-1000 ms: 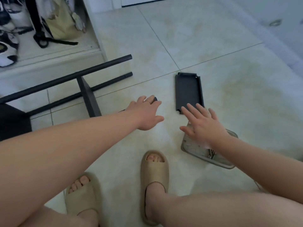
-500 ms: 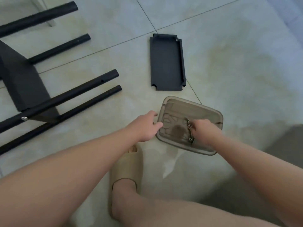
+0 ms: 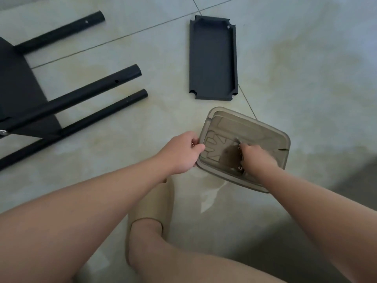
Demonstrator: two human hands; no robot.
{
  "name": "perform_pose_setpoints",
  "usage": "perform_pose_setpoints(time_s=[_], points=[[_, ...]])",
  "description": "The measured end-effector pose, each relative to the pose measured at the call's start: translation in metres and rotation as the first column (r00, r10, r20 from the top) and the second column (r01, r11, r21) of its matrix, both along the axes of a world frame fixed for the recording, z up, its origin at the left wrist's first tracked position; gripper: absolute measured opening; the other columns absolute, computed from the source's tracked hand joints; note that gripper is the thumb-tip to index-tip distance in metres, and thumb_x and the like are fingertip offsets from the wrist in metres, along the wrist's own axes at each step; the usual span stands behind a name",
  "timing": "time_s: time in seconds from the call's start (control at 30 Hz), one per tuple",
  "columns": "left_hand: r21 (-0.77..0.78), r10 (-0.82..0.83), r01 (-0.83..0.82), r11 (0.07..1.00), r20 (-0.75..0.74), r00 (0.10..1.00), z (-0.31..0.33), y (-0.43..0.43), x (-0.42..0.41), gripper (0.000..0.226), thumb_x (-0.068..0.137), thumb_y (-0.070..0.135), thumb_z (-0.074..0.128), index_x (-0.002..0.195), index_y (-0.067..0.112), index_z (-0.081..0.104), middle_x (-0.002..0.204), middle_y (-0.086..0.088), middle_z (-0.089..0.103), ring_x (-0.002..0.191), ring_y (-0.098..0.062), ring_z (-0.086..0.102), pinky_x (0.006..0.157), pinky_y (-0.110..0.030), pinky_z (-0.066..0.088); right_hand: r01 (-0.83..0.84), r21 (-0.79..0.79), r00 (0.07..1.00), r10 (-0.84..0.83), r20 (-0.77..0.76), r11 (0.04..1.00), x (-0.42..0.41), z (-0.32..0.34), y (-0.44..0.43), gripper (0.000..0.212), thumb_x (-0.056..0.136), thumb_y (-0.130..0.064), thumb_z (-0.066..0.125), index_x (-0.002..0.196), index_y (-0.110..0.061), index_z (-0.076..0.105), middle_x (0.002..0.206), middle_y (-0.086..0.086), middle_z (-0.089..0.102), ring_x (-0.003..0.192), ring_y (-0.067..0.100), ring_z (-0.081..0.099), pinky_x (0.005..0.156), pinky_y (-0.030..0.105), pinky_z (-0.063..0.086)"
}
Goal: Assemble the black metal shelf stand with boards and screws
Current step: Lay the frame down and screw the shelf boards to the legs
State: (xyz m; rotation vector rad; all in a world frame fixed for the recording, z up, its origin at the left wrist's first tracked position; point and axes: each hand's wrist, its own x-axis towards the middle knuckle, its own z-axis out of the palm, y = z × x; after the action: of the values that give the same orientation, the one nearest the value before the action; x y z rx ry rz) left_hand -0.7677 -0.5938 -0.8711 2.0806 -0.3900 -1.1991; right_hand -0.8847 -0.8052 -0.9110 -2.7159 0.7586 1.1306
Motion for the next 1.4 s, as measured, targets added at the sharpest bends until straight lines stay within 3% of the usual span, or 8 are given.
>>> perform_pose_setpoints(time_s=[0.57,0.73,0.97,1.03,1.1,1.23,1.33,1.4], points=[[0.026,0.011,-0.011,1.000,-0.011,1.000,0.006,-0.001,-0.001,0.015,0.100,0.032,0.052,0.088,0.024,0.052,0.080,-0.003,0.071,0.079,-0.021,0.070,0.078,-0.035,0.051,0.169,0.160,0.959,-0.200,0.200,0.972,-0.002,0.004,0.010,0.019,0.088,-0.001,0.050,0.100,-0.012,0.059,0.101,0.011,0.054,0.095,0.037,0.057,0.070,0.036,0.043],[0.063,0.042,-0.039,0.997,-0.058,0.997,0.021,0.006,0.003,0.025,0.099,0.042,0.053,0.110,0.020,0.056,0.105,-0.001,0.068,0.096,-0.023,0.067,0.083,-0.035,0.049,0.200,0.265,0.882,-0.291,0.371,0.943,0.005,0.029,0.020,0.022,0.089,-0.002,0.056,0.105,-0.012,0.068,0.105,0.008,0.060,0.097,0.028,0.058,0.085,0.039,0.052],[0.066,0.033,-0.026,0.997,-0.113,0.993,0.035,0.014,-0.003,0.028,0.099,0.036,0.054,0.120,0.018,0.060,0.113,-0.001,0.065,0.107,-0.027,0.065,0.086,-0.033,0.047,0.252,0.158,0.960,-0.267,0.080,0.955,0.005,0.035,0.023,0.017,0.090,-0.002,0.052,0.094,-0.013,0.062,0.106,0.016,0.064,0.093,0.034,0.062,0.085,0.041,0.055],[0.039,0.042,-0.038,0.999,-0.125,0.991,0.033,0.009,-0.008,0.010,0.099,0.034,0.055,0.094,0.026,0.060,0.092,0.002,0.065,0.099,-0.027,0.067,0.073,-0.028,0.045,0.286,0.154,0.949,-0.303,0.094,0.946,0.002,0.027,0.024,0.017,0.090,-0.003,0.052,0.098,-0.011,0.065,0.109,0.019,0.064,0.098,0.036,0.061,0.085,0.039,0.052],[0.036,0.073,-0.070,0.997,-0.116,0.991,0.030,0.003,-0.012,0.019,0.099,0.030,0.055,0.080,0.027,0.051,0.083,0.002,0.064,0.095,-0.028,0.067,0.072,-0.029,0.047,0.322,0.166,0.934,-0.342,0.109,0.932,0.000,0.018,0.025,0.012,0.091,-0.006,0.057,0.098,-0.010,0.066,0.111,0.021,0.065,0.104,0.037,0.061,0.084,0.036,0.049],[0.049,0.095,-0.090,0.995,-0.100,0.991,0.021,0.000,-0.012,0.009,0.098,0.024,0.055,0.089,0.026,0.055,0.093,-0.006,0.068,0.097,-0.032,0.067,0.086,-0.036,0.051,0.377,0.201,0.899,-0.409,0.156,0.904,-0.002,0.002,0.021,0.006,0.092,-0.015,0.066,0.098,-0.013,0.067,0.107,0.019,0.067,0.098,0.036,0.063,0.078,0.033,0.048],[0.040,0.082,-0.078,0.996,-0.099,0.992,0.016,0.002,-0.010,0.003,0.098,0.024,0.056,0.099,0.022,0.057,0.100,-0.008,0.069,0.098,-0.032,0.067,0.086,-0.037,0.051,0.464,0.160,0.826,-0.491,0.279,0.871,-0.001,-0.003,0.013,0.020,0.095,-0.016,0.061,0.114,-0.012,0.067,0.108,0.020,0.064,0.083,0.034,0.060,0.073,0.036,0.049],[0.030,0.079,-0.077,0.997,-0.097,0.992,0.014,0.003,-0.009,0.002,0.098,0.025,0.056,0.097,0.024,0.056,0.100,-0.007,0.069,0.097,-0.031,0.067,0.081,-0.035,0.050,0.480,0.131,0.812,-0.495,0.308,0.868,0.001,-0.007,0.009,0.031,0.097,-0.017,0.059,0.127,-0.012,0.064,0.115,0.023,0.063,0.092,0.038,0.062,0.074,0.035,0.045]])
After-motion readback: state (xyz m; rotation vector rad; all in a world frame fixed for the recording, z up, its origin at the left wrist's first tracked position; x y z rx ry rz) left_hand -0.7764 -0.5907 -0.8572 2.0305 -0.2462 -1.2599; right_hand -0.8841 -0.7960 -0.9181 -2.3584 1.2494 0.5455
